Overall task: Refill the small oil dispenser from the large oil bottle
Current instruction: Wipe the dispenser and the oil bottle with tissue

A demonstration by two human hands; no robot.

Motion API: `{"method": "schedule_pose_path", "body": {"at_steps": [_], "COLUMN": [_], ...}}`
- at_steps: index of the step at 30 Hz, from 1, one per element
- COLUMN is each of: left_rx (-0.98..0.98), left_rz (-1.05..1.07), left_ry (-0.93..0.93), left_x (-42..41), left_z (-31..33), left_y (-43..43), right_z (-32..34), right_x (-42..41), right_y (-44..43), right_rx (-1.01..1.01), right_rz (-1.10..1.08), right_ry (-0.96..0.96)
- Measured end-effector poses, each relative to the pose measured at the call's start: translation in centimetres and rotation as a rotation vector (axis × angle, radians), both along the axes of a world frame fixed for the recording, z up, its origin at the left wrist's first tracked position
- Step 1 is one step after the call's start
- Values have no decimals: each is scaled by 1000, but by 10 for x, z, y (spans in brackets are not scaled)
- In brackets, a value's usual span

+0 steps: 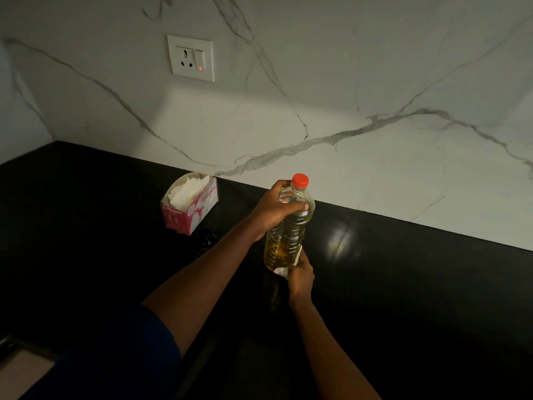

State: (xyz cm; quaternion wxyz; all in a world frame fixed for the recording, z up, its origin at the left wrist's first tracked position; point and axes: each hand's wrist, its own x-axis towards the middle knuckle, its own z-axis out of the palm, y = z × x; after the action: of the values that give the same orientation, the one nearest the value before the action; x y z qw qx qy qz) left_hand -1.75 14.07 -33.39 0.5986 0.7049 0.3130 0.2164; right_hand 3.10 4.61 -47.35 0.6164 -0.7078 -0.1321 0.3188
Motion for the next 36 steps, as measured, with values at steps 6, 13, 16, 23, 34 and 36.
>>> {"method": "schedule_pose_path", "body": {"at_steps": [6, 13, 16, 23, 34, 36], "left_rx": [1, 8, 29, 80, 209, 186], "left_rz": [-8, -36, -56, -7, 87, 96], "left_ry": [-16, -18, 5, -5, 24, 1], "left_x": [-1, -4, -4, -3, -8, -10], "left_z": [0, -1, 2, 0, 3, 5], "left_y": [1, 2, 3, 2, -1, -3], "right_z": [14, -3, -9, 20, 12, 24], "right_x": [23, 8, 16, 31, 21, 23], "right_y": [9, -8, -4, 1, -7, -1], "right_rx": [73, 164, 24, 141, 132, 171], "right_rz": [130, -12, 77, 179, 14, -28], "right_ry": [8, 50, 5, 54, 181, 193]}}
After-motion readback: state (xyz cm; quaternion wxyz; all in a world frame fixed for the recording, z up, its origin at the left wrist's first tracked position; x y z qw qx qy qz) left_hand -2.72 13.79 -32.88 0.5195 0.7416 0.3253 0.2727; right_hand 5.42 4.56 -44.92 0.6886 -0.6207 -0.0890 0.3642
